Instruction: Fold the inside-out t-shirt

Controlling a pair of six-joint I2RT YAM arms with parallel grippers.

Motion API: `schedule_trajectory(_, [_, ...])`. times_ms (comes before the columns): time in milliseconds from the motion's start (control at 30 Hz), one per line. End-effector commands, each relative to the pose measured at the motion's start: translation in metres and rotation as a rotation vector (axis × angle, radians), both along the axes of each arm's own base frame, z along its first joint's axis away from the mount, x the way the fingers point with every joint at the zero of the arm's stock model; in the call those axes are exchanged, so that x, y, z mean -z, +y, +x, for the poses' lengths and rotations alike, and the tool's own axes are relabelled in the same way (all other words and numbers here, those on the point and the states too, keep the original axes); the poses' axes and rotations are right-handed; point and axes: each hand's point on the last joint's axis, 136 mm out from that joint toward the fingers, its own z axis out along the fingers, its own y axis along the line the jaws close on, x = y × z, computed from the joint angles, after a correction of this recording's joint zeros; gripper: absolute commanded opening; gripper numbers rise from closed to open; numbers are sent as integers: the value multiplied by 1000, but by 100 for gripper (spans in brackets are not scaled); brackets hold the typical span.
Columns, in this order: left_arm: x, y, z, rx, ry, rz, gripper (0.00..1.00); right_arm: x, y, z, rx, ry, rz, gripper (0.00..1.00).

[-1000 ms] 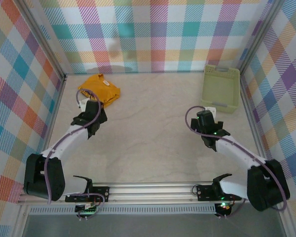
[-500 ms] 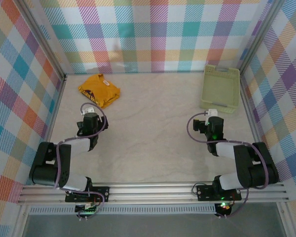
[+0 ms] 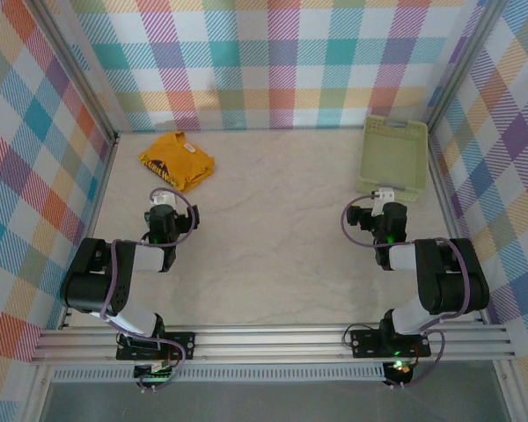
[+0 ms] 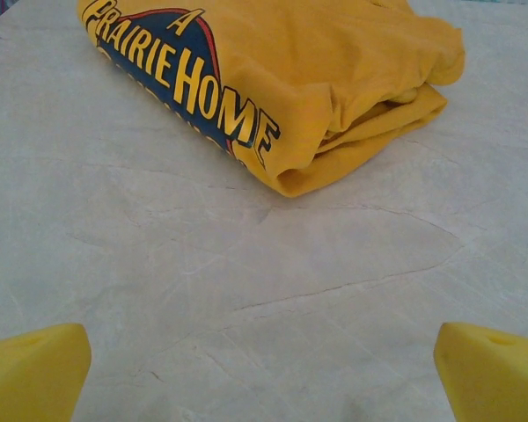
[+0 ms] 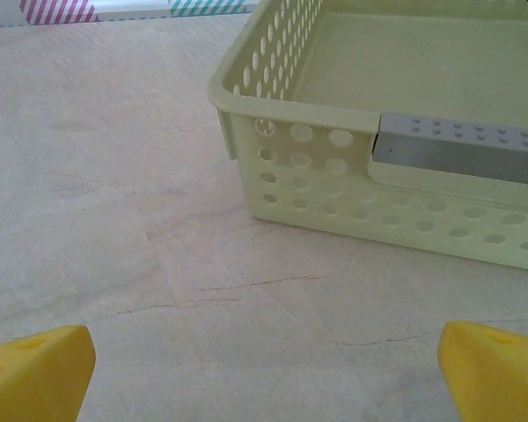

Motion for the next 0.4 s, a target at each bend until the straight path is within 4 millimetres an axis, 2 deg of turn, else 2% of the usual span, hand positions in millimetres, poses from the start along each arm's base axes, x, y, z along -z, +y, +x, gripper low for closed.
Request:
schedule_trajectory(0, [-10, 3, 3, 3, -46, 5, 100, -14, 1, 7, -9, -50, 17, 100])
schedule_trajectory(367, [-9, 4, 4, -2, -45, 5, 100, -14, 4, 8, -22, -47, 23, 100])
